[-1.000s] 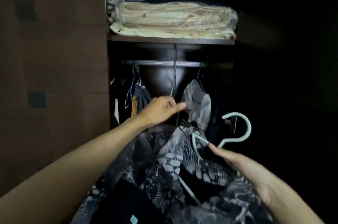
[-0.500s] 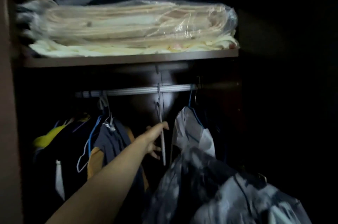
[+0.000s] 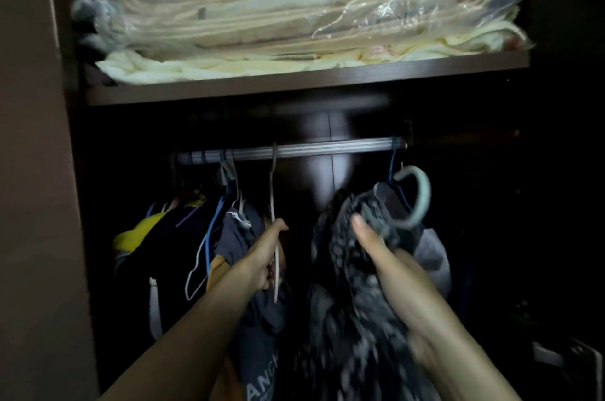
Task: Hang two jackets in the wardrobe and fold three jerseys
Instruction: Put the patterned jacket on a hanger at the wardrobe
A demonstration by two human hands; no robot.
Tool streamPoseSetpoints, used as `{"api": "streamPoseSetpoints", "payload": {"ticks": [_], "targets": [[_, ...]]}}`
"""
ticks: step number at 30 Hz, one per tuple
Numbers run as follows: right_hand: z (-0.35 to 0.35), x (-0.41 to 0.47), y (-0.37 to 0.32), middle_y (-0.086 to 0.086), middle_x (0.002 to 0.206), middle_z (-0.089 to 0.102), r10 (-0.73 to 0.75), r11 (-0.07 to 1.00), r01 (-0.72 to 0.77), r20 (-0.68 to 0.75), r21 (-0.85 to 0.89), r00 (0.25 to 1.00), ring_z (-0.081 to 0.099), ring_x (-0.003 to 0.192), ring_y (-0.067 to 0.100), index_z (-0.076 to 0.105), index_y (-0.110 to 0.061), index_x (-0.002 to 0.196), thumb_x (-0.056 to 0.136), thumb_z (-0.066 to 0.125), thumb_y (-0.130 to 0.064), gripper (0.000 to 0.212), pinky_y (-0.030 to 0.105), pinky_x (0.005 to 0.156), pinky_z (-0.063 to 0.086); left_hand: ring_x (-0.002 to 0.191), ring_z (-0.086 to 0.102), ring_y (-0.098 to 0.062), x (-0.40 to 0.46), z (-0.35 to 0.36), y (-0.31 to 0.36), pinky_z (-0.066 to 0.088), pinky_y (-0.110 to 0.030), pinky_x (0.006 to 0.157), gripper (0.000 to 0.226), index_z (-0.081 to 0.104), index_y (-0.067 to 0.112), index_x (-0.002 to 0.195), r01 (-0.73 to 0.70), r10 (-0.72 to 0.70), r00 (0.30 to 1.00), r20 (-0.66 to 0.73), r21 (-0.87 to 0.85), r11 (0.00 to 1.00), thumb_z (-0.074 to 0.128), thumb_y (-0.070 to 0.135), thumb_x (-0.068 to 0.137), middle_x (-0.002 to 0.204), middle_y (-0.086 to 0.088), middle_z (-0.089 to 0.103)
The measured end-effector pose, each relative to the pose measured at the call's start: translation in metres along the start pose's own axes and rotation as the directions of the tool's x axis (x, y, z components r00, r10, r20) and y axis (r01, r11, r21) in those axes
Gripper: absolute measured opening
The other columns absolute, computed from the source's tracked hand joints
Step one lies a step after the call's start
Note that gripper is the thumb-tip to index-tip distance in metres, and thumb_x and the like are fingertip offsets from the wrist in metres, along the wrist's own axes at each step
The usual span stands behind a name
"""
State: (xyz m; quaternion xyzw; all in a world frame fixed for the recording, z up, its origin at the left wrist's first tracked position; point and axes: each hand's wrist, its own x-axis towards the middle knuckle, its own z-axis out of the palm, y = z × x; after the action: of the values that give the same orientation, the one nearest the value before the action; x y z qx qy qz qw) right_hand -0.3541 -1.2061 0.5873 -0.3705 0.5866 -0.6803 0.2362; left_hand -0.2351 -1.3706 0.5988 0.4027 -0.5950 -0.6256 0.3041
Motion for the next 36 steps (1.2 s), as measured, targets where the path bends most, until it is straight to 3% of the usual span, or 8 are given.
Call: {"api": "streamPoseSetpoints", "payload": {"ticks": [3,11,15,20,25,27,30,36], "targets": [[0.028,0.025,-0.033,-0.005,0.126,0.066,-0.067,0.998,0.067,0.03,-0.005,0.997,0.063,0.113,0.015,0.06,-0.018,0.139,0.079,0.065,-0.076,0.083,0.025,0.088,0.044,0.022,0.033,-0.013,-0.001,-0.01,-0.001,0.026,-0.014,0.031,0.054,0.053,0.009,0.058,-0.036,0.036,0.999,0.015,0.052,0.998,0.055,0.048,0.095,0.033,0.0,0.036],[0.06,0.143,-0.051,-0.001,0.114,0.067,-0.162,0.985,0.166,-0.077,0.048,0.984,0.062,0.109,0.016,0.064,-0.016,0.115,0.09,0.072,-0.048,0.041,0.02,0.087,0.045,0.031,0.043,-0.014,-0.011,-0.012,0.006,0.031,-0.016,0.036,0.06,0.054,0.013,0.14,-0.047,0.05,0.997,-0.051,0.062,0.997,0.053,0.054,0.096,0.053,-0.006,0.046],[0.035,0.253,0.004,0.011,0.137,0.065,-0.098,0.992,0.096,-0.026,-0.081,0.995,0.063,0.123,0.027,0.062,-0.007,0.135,0.029,0.072,-0.095,0.139,0.04,0.109,0.049,0.05,0.056,-0.022,-0.003,-0.007,0.002,0.033,-0.024,0.051,0.074,0.046,0.011,0.148,-0.06,0.062,0.997,-0.049,0.055,0.997,0.055,0.058,0.091,0.072,-0.012,0.059],[0.043,0.172,-0.038,0.009,0.148,0.052,0.041,0.967,-0.008,0.122,-0.256,0.992,0.046,0.141,0.026,0.048,-0.007,0.148,0.094,0.065,-0.048,0.07,0.026,0.094,0.035,0.042,0.039,-0.018,0.008,-0.006,-0.002,0.031,-0.021,0.043,0.066,0.051,0.015,0.141,-0.057,0.058,0.998,-0.034,0.038,0.998,0.054,0.059,0.092,0.069,-0.007,0.046],[0.034,0.143,-0.03,0.012,0.142,0.059,0.014,0.96,0.0,0.047,-0.279,0.999,0.058,0.129,0.029,0.056,-0.004,0.141,0.077,0.075,-0.067,0.092,0.027,0.098,0.045,0.043,0.032,-0.014,0.006,-0.009,-0.012,0.031,-0.021,0.042,0.061,0.055,0.024,0.133,-0.027,0.027,0.999,-0.02,0.0,1.0,0.062,0.06,0.084,0.063,-0.003,0.035],[0.032,0.112,-0.028,0.02,0.145,0.053,-0.088,0.832,0.048,-0.045,-0.552,0.995,0.053,0.132,0.036,0.05,0.002,0.142,0.068,0.07,-0.081,0.113,0.039,0.107,0.046,0.049,0.035,-0.013,-0.002,-0.007,-0.022,0.034,-0.023,0.044,0.062,0.058,0.02,0.13,-0.016,0.016,0.999,-0.028,0.003,1.0,0.066,0.059,0.082,0.065,-0.001,0.037],[0.04,0.053,-0.018,0.019,0.138,0.049,-0.471,0.534,0.263,-0.024,-0.804,0.882,0.047,0.132,0.037,0.046,-0.003,0.141,0.083,0.068,-0.066,0.089,0.043,0.106,0.04,0.056,0.039,-0.014,-0.026,-0.006,-0.044,0.038,-0.025,0.049,0.043,0.06,0.02,0.106,-0.003,0.002,0.999,-0.053,-0.013,1.0,0.069,0.055,0.082,0.075,-0.002,0.042],[0.096,-0.089,-0.022,-0.012,0.104,0.064,-0.623,0.61,0.728,0.378,-0.312,0.685,0.063,0.102,0.005,0.07,-0.024,0.108,0.091,0.07,-0.044,0.026,0.03,0.088,0.052,0.048,0.046,-0.01,-0.161,-0.034,-0.086,0.041,-0.023,0.047,0.05,0.056,0.024,0.099,-0.143,0.142,0.989,0.025,0.033,0.989,0.066,0.063,0.068,0.069,0.001,0.053]]}}
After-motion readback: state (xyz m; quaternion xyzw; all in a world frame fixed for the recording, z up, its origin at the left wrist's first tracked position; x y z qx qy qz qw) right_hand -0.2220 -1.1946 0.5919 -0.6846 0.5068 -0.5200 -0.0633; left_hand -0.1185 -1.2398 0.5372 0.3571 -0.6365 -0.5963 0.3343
